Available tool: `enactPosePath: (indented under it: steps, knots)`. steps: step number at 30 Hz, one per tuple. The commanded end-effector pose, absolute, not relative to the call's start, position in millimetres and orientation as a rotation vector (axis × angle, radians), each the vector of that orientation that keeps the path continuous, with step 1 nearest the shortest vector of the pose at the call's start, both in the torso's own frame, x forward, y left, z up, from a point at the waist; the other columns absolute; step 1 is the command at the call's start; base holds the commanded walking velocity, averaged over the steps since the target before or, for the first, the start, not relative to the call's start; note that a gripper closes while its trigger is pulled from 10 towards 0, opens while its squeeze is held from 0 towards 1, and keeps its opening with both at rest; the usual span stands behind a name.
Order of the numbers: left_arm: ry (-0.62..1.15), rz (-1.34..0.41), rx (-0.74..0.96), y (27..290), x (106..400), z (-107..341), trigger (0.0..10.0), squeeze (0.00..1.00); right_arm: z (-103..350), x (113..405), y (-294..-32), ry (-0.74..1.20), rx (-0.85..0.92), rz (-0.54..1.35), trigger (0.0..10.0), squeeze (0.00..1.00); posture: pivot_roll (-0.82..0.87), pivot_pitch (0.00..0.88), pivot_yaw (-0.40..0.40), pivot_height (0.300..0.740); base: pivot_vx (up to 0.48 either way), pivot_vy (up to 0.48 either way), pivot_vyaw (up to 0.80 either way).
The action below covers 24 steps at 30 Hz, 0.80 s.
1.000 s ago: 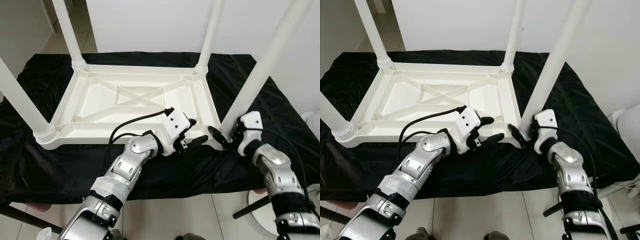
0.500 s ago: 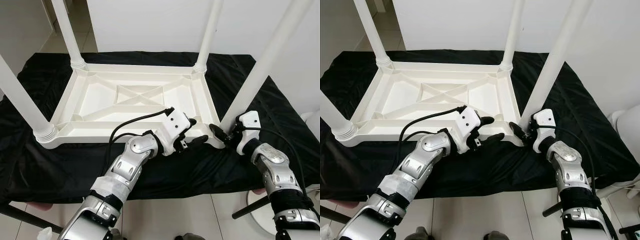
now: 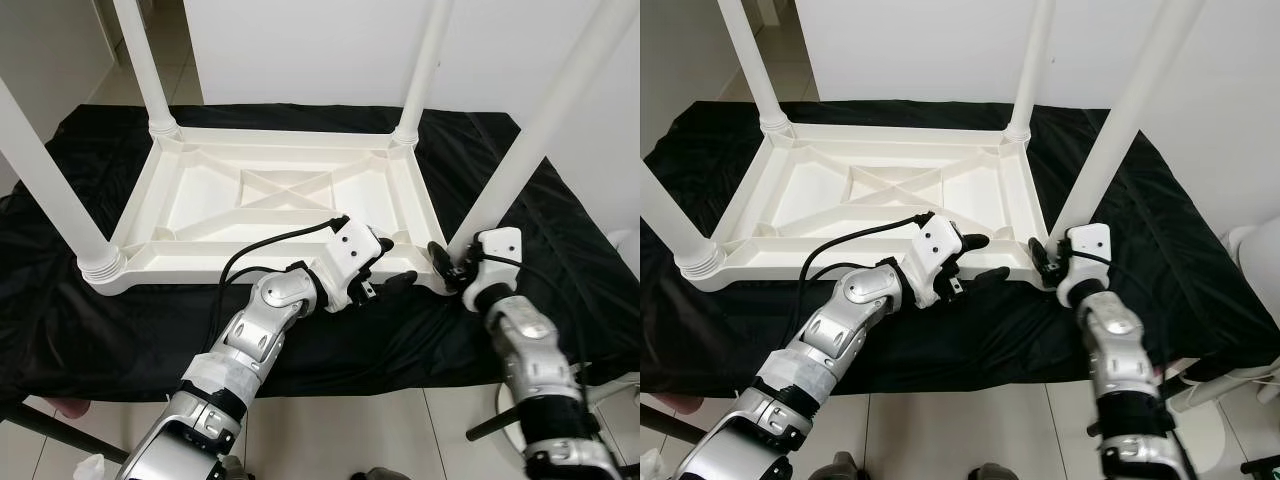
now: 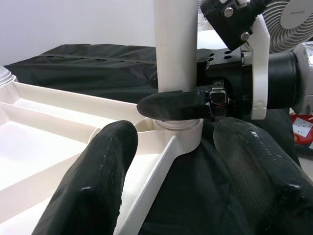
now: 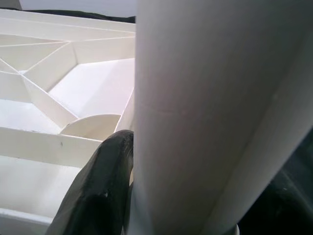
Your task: Building children table
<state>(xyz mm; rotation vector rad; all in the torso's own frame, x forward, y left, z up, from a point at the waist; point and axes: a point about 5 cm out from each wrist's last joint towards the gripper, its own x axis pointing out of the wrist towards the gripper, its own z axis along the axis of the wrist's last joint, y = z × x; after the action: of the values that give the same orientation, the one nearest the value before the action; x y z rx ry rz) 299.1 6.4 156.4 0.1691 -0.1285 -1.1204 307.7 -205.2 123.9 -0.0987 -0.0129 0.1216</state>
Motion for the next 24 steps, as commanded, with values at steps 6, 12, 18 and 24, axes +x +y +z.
enactPosePath:
  steps: [6, 12, 18, 24]
  knots:
    - [-0.118, -1.129, 0.174, 7, 296, 153, 10.0, 0.00, 124, 303, -183, -0.005, 0.013, -0.162, 10.0, 0.00, -0.01, 0.000, -0.023, 0.740, 0.000, 0.000, 0.00]
    - [-0.117, -1.130, 0.173, 8, 296, 153, 10.0, 0.00, 127, 302, -151, 0.017, 0.098, -0.278, 10.0, 0.00, -0.01, 0.000, -0.024, 0.740, 0.000, 0.000, 0.00]
    - [-0.116, -1.130, 0.175, 8, 295, 152, 10.0, 0.00, 136, 299, -150, -0.024, 0.074, -0.213, 10.0, 0.00, -0.01, 0.000, -0.028, 0.740, 0.000, 0.000, 0.00]
    - [-0.118, -1.122, 0.174, 9, 296, 153, 10.0, 0.00, 139, 297, -151, -0.052, 0.083, -0.178, 10.0, 1.00, -0.01, 0.000, -0.033, 0.740, 0.000, 0.000, 0.00]
